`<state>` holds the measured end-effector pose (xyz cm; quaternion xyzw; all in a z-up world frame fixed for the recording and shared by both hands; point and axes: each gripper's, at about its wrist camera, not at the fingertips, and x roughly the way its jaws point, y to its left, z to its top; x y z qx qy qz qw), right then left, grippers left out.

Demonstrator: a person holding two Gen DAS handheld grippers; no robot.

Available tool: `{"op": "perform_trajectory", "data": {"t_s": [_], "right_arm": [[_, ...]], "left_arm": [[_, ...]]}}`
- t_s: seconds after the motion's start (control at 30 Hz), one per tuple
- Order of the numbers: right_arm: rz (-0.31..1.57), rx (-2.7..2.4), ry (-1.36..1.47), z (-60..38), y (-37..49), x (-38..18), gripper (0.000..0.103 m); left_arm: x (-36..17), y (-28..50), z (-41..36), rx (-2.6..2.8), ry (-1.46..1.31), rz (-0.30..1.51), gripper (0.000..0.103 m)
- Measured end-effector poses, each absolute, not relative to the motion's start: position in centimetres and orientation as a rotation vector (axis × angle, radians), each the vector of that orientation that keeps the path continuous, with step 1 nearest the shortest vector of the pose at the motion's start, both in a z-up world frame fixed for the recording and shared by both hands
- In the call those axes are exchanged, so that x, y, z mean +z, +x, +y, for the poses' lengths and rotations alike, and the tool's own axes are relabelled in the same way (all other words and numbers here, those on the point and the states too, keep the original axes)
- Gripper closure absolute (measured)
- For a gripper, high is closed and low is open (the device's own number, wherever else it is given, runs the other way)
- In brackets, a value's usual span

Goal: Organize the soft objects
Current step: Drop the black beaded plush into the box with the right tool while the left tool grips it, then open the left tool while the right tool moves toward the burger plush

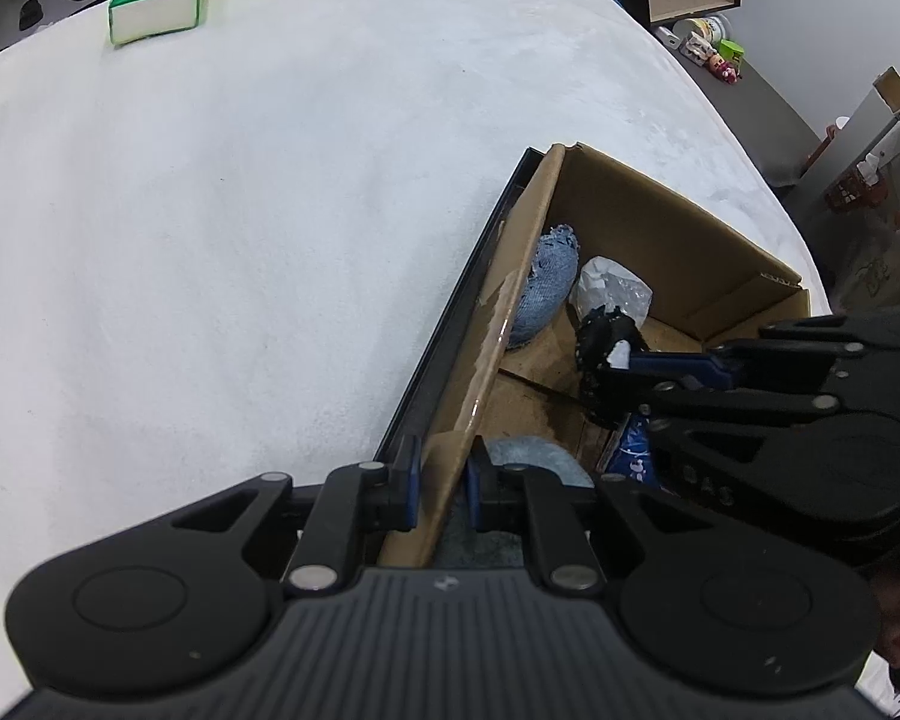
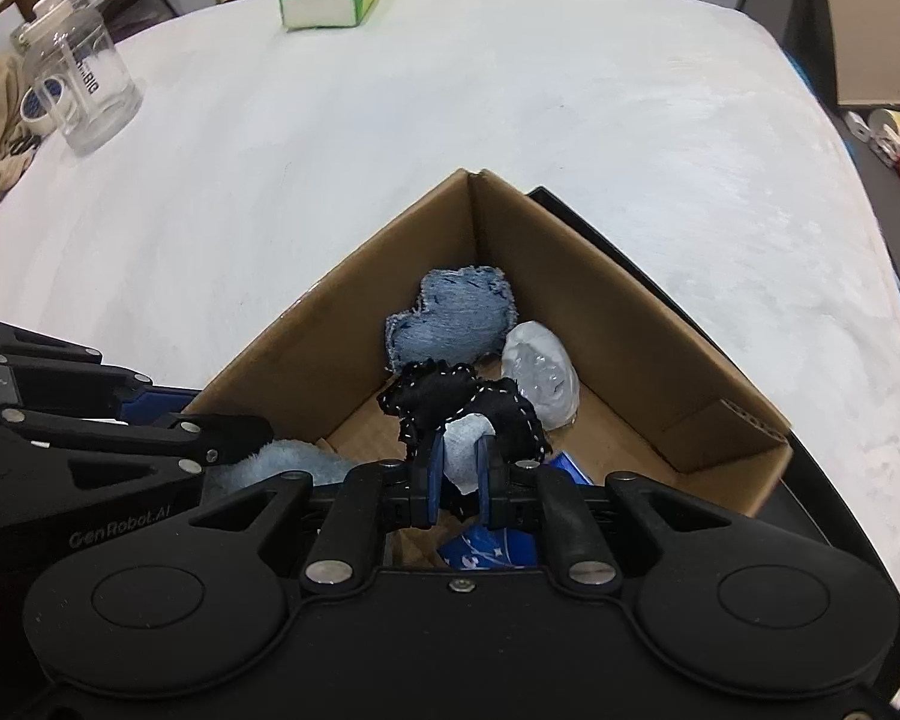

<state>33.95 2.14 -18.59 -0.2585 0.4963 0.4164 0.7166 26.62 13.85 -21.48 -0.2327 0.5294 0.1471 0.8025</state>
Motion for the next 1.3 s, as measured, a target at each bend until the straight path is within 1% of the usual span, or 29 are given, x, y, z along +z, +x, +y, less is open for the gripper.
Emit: {"op": "perform_trajectory", "data": {"t_s": [0.37,0.43,0.47,0.53,0.63,0.9,0.93,0.97,1.07,1.13,1.23,1.3], "right_arm": [[1.092,0.932,-0.632,3.1,33.5,-19.6,0.09],[1.096,0.918,-0.627,3.2,33.5,-19.5,0.081],[1.097,0.911,-0.625,3.4,33.5,-19.5,0.079],[1.098,0.902,-0.626,3.4,33.3,-19.4,0.069],[1.084,0.907,-0.635,3.1,33.1,-18.8,0.06],[1.052,0.898,-0.621,1.7,32.5,-17.3,0.049],[1.043,0.898,-0.622,1.5,32.4,-17.1,0.045],[1.034,0.898,-0.619,1.3,32.4,-16.8,0.044],[1.016,0.888,-0.6,0.5,32.4,-16.1,0.037],[1.004,0.879,-0.581,-0.2,32.4,-15.5,0.028],[0.983,0.869,-0.558,-1.3,32.2,-14.6,0.022],[0.977,0.865,-0.539,-1.9,32.1,-14.1,0.02]], "left_arm": [[-21.6,26.4,14.2,0.311,-0.521,1.129,0.089],[-21.6,26.3,14.2,0.312,-0.519,1.129,0.089],[-21.5,26.4,14.2,0.312,-0.518,1.129,0.089],[-21.5,26.4,14.1,0.312,-0.516,1.128,0.089],[-21.5,26.4,14.1,0.311,-0.518,1.133,0.088],[-20.7,26.6,13.5,0.309,-0.478,1.13,0.088],[-20.5,26.6,13.3,0.312,-0.464,1.126,0.088],[-20.3,26.6,13.1,0.314,-0.45,1.123,0.088],[-19.9,26.6,12.5,0.321,-0.41,1.121,0.086],[-19.7,26.6,12.2,0.327,-0.401,1.119,0.085],[-19.3,26.4,11.8,0.331,-0.376,1.118,0.085],[-19.1,26.3,11.3,0.329,-0.361,1.121,0.084]]}}
